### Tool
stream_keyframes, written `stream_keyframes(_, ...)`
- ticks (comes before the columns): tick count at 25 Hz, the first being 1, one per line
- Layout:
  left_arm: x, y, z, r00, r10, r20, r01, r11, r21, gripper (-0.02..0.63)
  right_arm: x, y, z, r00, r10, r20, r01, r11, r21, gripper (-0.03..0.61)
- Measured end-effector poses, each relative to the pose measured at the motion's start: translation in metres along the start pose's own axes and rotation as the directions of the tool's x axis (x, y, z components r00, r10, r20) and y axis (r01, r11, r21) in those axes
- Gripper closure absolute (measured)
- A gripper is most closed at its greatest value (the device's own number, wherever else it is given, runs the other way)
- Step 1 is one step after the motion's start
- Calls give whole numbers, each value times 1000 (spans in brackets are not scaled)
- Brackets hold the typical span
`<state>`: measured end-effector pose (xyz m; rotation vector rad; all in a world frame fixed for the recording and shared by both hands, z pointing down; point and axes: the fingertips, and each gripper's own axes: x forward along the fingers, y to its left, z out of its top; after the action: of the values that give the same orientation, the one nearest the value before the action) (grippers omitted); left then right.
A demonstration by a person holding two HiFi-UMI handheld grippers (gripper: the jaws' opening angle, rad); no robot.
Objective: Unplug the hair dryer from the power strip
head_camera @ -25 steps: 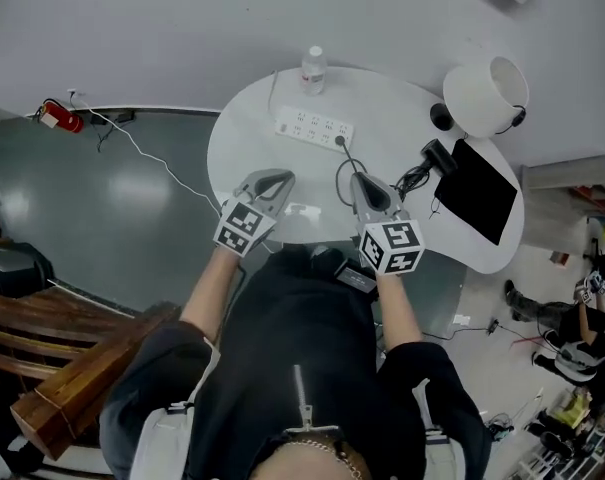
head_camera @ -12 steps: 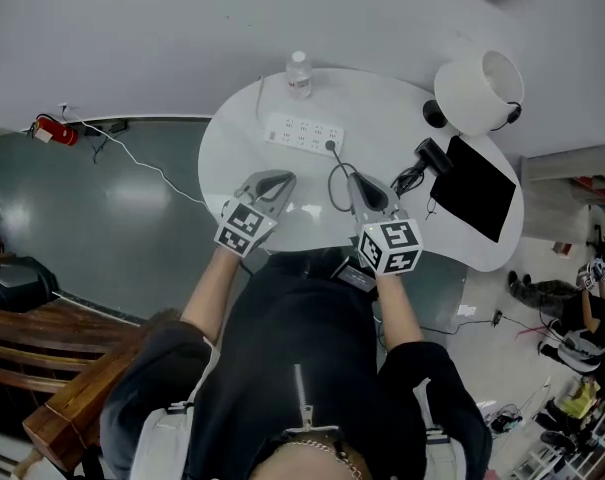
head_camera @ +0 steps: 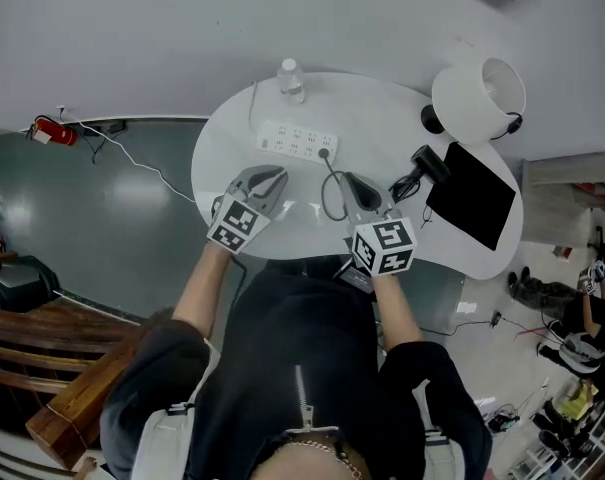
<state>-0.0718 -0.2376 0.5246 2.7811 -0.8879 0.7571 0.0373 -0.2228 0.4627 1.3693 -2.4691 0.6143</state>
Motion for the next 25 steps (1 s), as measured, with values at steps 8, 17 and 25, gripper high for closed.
stream_keyframes(8,16,19,1,997,-19,-78,30,990,138,548,6,-7,-10,999,14,-30,-14,1000,13,572)
stream_keyframes(17,39,30,-8,983,-32,-178,91,937,336,426,17,-17,-18,998,22,-53,-20,999,35,572)
stream_keyframes(25,50,39,-7,974,-74,-213,157,902,401,331,23,-18,-21,997,26,-69,-24,999,33,572)
